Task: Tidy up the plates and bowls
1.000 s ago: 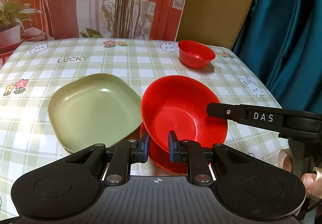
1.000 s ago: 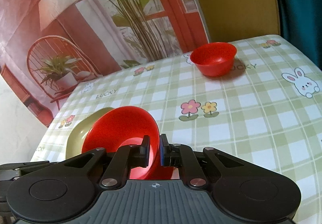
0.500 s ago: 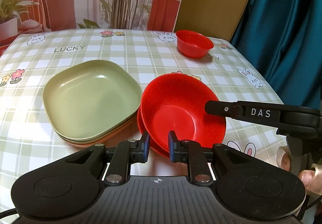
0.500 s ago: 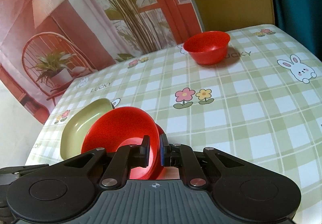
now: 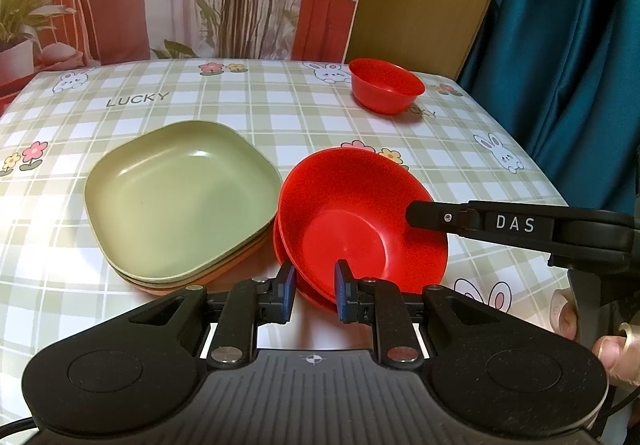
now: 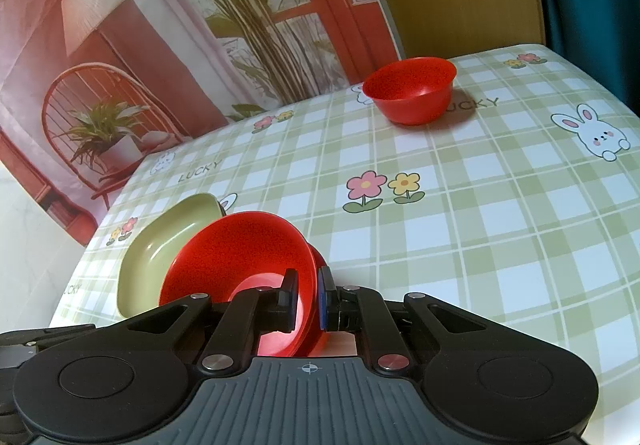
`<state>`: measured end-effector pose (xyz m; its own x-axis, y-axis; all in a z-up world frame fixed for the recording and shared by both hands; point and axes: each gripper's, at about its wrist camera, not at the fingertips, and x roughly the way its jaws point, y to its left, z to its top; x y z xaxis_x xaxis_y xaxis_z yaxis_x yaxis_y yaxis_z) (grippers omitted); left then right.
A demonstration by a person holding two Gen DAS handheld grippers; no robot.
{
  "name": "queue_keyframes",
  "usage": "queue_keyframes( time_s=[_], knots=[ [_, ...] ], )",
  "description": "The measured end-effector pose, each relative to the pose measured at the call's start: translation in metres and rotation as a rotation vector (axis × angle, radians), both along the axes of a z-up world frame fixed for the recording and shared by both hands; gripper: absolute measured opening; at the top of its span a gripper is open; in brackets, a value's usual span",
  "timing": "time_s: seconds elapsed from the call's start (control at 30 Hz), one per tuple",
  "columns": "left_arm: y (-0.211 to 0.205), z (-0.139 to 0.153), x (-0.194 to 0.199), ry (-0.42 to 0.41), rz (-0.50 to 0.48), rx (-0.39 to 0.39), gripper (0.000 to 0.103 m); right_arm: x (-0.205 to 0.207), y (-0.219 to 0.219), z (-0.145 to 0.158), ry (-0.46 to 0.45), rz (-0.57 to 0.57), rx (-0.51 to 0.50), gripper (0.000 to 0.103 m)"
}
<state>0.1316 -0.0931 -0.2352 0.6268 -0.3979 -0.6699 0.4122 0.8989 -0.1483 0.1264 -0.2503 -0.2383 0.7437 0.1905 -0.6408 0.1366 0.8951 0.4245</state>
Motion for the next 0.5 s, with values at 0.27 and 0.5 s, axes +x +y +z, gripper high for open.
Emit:
queue_keyframes(
  time_s=[0.27,0.5],
  knots=[
    [0.0012,0.0011,-0.0014,0.001,0.008,-0.004,0.025,-0.0001,0.0004,-0.0004,-0.001,0.000,-0.001,0.010],
    [0.0043,0.0022,-0.0025,-0.005,0.025,-0.006,0.026,-0.0009,-0.0015,-0.0009,-0.005,-0.012,-0.008,0.014]
  ],
)
